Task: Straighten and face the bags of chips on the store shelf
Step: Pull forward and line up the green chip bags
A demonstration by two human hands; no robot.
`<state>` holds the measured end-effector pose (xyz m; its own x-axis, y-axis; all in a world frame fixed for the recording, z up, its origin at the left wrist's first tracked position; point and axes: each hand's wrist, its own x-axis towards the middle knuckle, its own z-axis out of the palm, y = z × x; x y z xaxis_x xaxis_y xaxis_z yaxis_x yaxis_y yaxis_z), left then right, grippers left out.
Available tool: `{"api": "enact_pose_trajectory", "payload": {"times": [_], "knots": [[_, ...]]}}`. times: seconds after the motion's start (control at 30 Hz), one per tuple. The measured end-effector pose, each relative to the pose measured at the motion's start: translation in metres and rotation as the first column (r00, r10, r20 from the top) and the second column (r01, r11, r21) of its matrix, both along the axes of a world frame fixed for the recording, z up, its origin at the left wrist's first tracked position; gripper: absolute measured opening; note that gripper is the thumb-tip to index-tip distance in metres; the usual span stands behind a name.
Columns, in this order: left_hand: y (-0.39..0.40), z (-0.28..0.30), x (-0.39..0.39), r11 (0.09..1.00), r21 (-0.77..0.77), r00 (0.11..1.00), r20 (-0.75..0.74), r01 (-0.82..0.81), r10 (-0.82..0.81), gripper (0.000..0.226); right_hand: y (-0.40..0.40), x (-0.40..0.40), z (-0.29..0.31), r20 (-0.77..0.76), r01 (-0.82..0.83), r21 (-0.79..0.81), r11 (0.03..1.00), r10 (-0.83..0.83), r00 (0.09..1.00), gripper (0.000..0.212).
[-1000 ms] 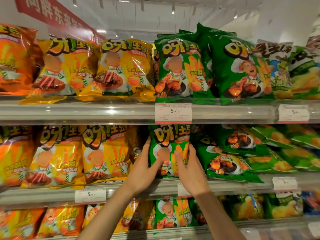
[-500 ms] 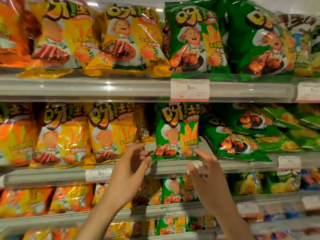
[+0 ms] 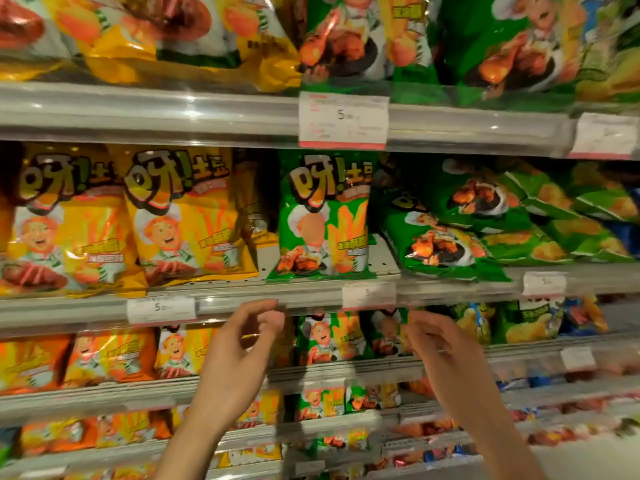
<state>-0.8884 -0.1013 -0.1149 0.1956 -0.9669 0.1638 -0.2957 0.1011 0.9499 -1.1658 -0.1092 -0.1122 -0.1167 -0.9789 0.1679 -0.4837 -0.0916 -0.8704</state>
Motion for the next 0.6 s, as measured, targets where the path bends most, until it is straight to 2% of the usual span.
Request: {"api": "enact_pose_trajectory", "payload": {"times": [0.13, 0.37, 0.5, 0.6], "knots": [[0.000, 0.003, -0.034, 0.998, 0.009, 0.998, -0.026, -0.065, 0.065, 0.019, -0.005, -0.043, 0.001, 0.038, -0.017, -0.009, 1.000, 0.017, 0.999, 0.021], [-0.017, 0.029, -0.143, 0.982, -0.098, 0.985, 0.039, -0.161, 0.166, 0.022, -0.032, -0.137, 0.022, 0.077, -0.028, -0.045, 0.999, 0.032, 0.997, 0.012], [-0.030, 0.043, -0.189, 0.964, -0.143, 0.972, 0.036, -0.224, 0.231, 0.021, -0.044, -0.170, 0.043, -0.005, -0.061, -0.147, 0.987, 0.061, 0.998, 0.014], [-0.040, 0.059, -0.211, 0.952, -0.186, 0.958, 0.108, -0.244, 0.267, 0.019, -0.058, -0.180, 0.061, -0.020, -0.047, -0.220, 0.974, 0.044, 0.999, 0.019]]}}
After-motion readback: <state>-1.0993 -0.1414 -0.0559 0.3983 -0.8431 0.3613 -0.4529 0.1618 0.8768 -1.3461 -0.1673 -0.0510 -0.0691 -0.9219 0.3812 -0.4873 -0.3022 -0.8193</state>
